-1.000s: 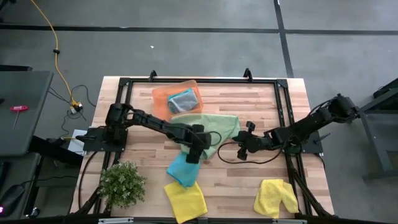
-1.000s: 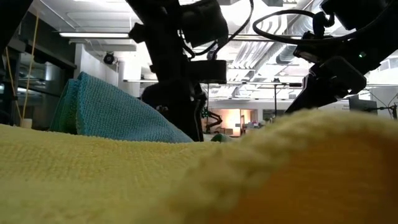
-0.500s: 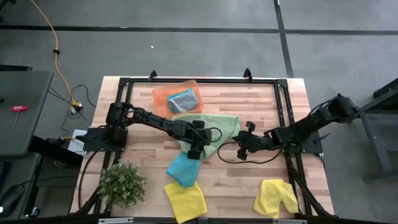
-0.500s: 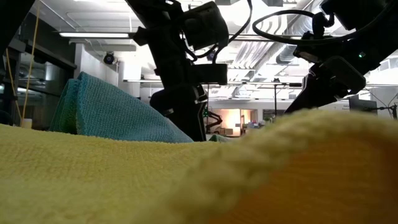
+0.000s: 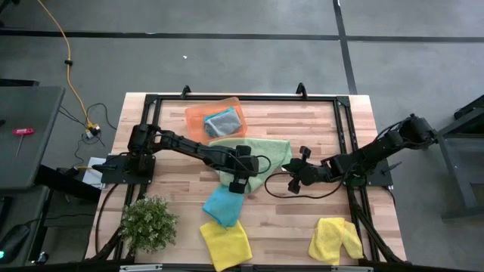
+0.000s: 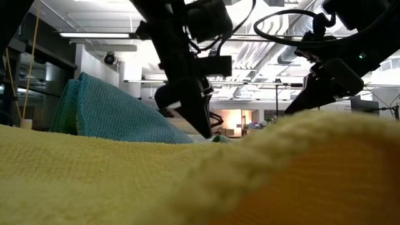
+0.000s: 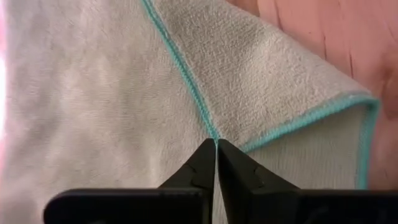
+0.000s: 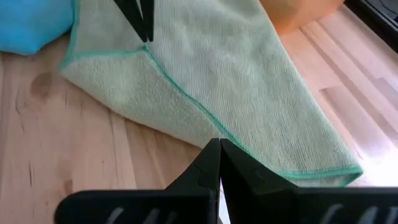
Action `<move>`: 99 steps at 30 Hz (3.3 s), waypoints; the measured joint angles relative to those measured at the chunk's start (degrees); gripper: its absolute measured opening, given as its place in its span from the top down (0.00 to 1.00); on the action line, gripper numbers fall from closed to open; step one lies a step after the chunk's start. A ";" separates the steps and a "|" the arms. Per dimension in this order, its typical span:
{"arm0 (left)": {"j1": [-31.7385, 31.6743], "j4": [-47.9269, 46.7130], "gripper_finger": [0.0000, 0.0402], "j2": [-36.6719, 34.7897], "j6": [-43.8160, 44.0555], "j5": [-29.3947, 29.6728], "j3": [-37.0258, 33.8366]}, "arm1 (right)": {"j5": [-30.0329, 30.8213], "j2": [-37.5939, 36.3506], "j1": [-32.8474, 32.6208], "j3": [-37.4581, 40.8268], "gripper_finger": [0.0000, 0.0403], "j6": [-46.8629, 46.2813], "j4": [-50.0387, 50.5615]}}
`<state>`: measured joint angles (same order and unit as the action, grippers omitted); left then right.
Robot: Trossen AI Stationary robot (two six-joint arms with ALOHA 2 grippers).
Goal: Fold microfiber towels
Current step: Fold the green microfiber cloth
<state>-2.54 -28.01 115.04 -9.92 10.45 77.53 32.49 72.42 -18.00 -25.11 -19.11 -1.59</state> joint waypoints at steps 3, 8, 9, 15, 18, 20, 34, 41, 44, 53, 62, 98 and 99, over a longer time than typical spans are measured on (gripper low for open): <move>0.32 -2.44 1.00 -0.24 -1.24 1.14 2.69 | 0.00 -0.22 0.00 -0.01 1.00 1.15 -0.42; 0.77 -6.25 1.00 -3.74 -2.71 6.12 4.73 | 1.90 -0.22 0.00 -0.01 1.00 3.11 -0.70; 0.83 -7.32 1.00 -4.98 -2.72 7.53 4.75 | 2.77 -0.22 0.00 -0.01 1.00 3.14 -0.58; 0.83 -10.26 1.00 -11.90 0.36 13.90 4.78 | 4.59 -0.22 0.82 -0.01 1.00 2.72 1.42; 0.78 -10.29 1.00 -13.56 0.94 14.42 4.79 | 2.97 -0.22 2.09 -0.01 1.00 2.45 2.76; 0.62 -10.43 1.00 -13.58 0.82 12.29 4.79 | 1.63 -0.22 2.95 -0.01 0.99 1.99 3.17; -2.10 14.26 0.80 -12.54 0.21 -3.33 -14.37 | 0.02 -0.22 3.76 -0.01 0.87 0.96 3.64; -3.30 18.69 0.60 -11.34 0.73 -7.13 -14.58 | 0.02 -0.20 3.76 -0.01 0.86 -0.86 3.54; -3.59 17.06 0.55 -8.64 0.10 -8.29 -12.90 | 0.02 -0.20 3.76 -0.01 0.86 -1.65 3.55; -3.59 12.51 0.53 -0.94 -2.89 -11.14 -7.05 | -0.22 0.04 3.76 -0.06 0.86 -1.51 2.65; -3.81 8.85 0.54 -0.60 -2.29 -16.03 -6.91 | -0.43 0.07 3.76 -0.06 0.86 -1.44 3.25; -1.79 8.82 0.81 0.10 -3.98 -11.33 -6.86 | -1.33 0.07 3.76 -0.03 0.86 -2.95 3.53; -1.56 8.58 0.79 0.08 -4.18 -11.30 -6.86 | -1.36 0.07 3.76 -0.03 0.86 -2.95 3.53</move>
<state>-4.10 -19.42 115.12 -14.10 -0.85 70.67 31.14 72.49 -14.24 -25.15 -22.06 1.93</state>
